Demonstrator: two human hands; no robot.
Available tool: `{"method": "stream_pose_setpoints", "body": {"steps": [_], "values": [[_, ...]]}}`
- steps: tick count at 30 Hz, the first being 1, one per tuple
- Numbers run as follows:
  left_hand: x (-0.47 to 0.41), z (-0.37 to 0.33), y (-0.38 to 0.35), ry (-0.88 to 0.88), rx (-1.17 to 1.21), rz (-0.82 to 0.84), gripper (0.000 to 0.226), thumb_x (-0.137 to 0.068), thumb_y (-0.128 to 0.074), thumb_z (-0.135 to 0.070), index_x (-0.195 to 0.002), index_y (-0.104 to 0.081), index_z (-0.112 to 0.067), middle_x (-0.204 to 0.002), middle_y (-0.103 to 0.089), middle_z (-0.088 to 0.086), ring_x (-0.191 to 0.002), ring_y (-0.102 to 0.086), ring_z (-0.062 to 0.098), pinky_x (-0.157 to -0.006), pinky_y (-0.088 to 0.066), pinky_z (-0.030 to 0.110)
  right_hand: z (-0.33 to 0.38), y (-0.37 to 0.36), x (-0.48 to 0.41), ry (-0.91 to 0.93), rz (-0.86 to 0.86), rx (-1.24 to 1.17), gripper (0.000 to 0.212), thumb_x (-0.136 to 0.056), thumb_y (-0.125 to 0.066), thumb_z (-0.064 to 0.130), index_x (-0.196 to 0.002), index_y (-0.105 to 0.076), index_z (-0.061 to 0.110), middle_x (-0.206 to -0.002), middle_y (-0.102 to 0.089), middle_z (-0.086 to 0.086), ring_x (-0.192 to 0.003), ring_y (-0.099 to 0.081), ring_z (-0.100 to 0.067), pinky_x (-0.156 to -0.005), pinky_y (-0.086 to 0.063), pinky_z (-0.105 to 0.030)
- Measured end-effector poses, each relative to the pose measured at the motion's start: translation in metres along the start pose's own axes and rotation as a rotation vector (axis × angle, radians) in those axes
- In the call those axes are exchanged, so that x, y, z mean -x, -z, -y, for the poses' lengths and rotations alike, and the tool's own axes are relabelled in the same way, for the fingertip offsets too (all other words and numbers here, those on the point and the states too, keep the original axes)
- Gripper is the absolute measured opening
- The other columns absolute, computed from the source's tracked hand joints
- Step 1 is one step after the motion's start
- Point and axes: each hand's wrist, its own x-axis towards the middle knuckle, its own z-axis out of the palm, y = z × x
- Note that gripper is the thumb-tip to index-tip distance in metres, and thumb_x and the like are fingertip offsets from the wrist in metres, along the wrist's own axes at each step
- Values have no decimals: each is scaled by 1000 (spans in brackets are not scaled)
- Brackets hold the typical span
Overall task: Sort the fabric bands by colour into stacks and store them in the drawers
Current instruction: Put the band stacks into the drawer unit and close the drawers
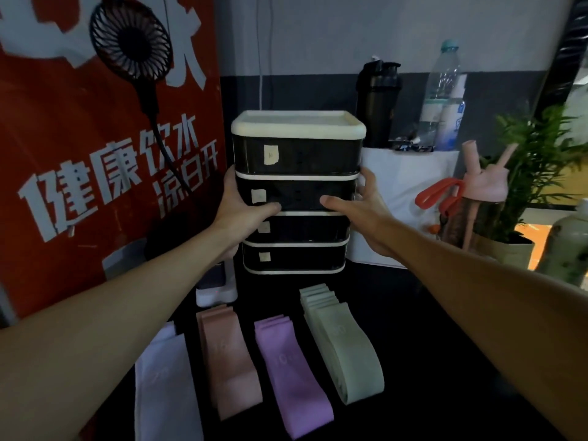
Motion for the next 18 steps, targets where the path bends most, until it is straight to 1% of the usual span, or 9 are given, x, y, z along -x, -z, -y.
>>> {"method": "stream_pose_setpoints", "body": {"steps": [2,5,9,12,13,14,16,17,18], "values": [[7,-17,3,-29,0,1,101,-75,-82,-10,-152,-22,-34,-126,-55,-14,-115,-53,2,-101,-45,31,17,3,10,17,2,-10,89,-73,-82,17,-139,-28,41,-114,-58,15,-110,-60,-10,-97,-53,-44],[19,-43,8,-78,-7,7,102,-66,-85,-20,-148,-27,-35,-131,-56,-11,-123,-53,8,-108,-44,40,43,10,27,46,-8,-1,90,-75,-82,18,-143,-27,37,-111,-55,19,-109,-59,-10,-98,-52,-44],[41,-77,15,-113,4,10,100,-61,-85,-30,-144,-32,-38,-132,-57,-13,-123,-53,8,-106,-46,46,80,23,58,77,-31,20,90,-79,-79,18,-147,-23,33,-108,-52,21,-104,-57,-4,-99,-51,-43],[61,-99,13,-103,46,53,92,-71,-84,-20,-144,-31,-41,-127,-58,-14,-119,-55,9,-99,-50,51,101,37,84,96,-69,53,90,-79,-79,20,-148,-23,34,-110,-51,21,-109,-56,-7,-101,-50,-44],[69,-106,10,-98,63,76,91,-75,-82,-15,-145,-29,-41,-126,-58,-15,-118,-56,9,-98,-50,51,106,43,94,106,-88,61,91,-79,-80,21,-148,-23,35,-113,-50,19,-114,-54,-10,-102,-49,-42],[76,-112,7,-90,79,96,92,-77,-81,-13,-146,-28,-41,-125,-58,-15,-117,-56,10,-97,-50,51,111,52,103,119,-110,78,91,-79,-79,21,-149,-22,35,-116,-48,18,-118,-52,-11,-103,-48,-36],[91,-122,-3,-70,105,135,92,-78,-81,-13,-147,-27,-42,-125,-58,-14,-117,-57,12,-96,-51,51,118,68,122,125,-150,126,91,-81,-78,25,-150,-20,34,-121,-43,15,-120,-47,-10,-95,-44,-14],[98,-128,-10,-67,118,158,92,-78,-81,-13,-147,-27,-42,-126,-59,-12,-116,-57,13,-95,-51,51,121,76,132,125,-171,149,93,-78,-80,30,-150,-20,34,-125,-42,14,-120,-45,-8,-95,-41,-10],[105,-133,-17,-66,129,182,92,-78,-81,-13,-147,-27,-43,-126,-59,-12,-116,-58,13,-94,-52,50,123,86,141,126,-184,151,98,-72,-83,36,-149,-22,35,-132,-43,13,-122,-45,-9,-100,-39,-14]]}}
